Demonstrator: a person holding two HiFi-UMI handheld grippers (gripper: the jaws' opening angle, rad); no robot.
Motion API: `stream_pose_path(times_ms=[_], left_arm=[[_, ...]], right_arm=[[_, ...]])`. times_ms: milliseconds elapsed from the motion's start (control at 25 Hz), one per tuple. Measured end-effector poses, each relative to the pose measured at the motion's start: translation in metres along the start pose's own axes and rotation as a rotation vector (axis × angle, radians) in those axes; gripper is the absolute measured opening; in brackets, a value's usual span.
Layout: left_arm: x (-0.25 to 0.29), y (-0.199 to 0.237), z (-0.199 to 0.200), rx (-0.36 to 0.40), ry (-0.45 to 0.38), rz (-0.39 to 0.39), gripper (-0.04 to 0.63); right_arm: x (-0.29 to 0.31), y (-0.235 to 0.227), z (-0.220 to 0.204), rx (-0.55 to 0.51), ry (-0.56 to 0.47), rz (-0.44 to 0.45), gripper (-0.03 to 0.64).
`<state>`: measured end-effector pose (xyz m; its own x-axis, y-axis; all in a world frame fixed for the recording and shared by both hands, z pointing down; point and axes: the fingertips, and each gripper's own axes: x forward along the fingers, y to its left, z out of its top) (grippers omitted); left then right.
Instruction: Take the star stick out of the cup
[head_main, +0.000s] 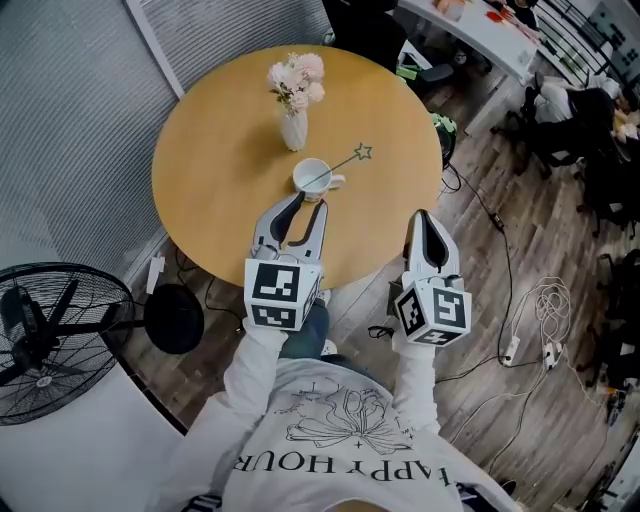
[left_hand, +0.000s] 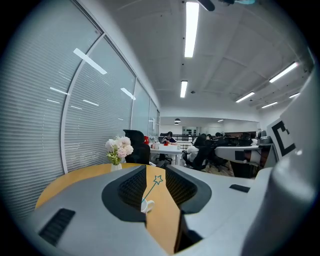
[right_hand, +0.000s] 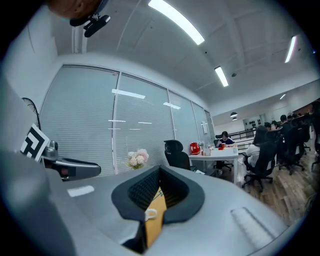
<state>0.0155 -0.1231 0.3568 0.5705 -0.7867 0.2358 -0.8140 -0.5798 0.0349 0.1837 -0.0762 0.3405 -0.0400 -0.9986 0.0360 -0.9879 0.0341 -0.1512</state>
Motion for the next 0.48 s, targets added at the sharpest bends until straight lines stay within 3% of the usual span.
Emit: stream_pose_path(times_ms=[480], left_arm=[[0.091,0.036,-0.015,0.003,0.088,-0.072,0.117]], right_arm=[[0.090,-0.018,-0.010,0.002,0.020,-0.038,0.011]])
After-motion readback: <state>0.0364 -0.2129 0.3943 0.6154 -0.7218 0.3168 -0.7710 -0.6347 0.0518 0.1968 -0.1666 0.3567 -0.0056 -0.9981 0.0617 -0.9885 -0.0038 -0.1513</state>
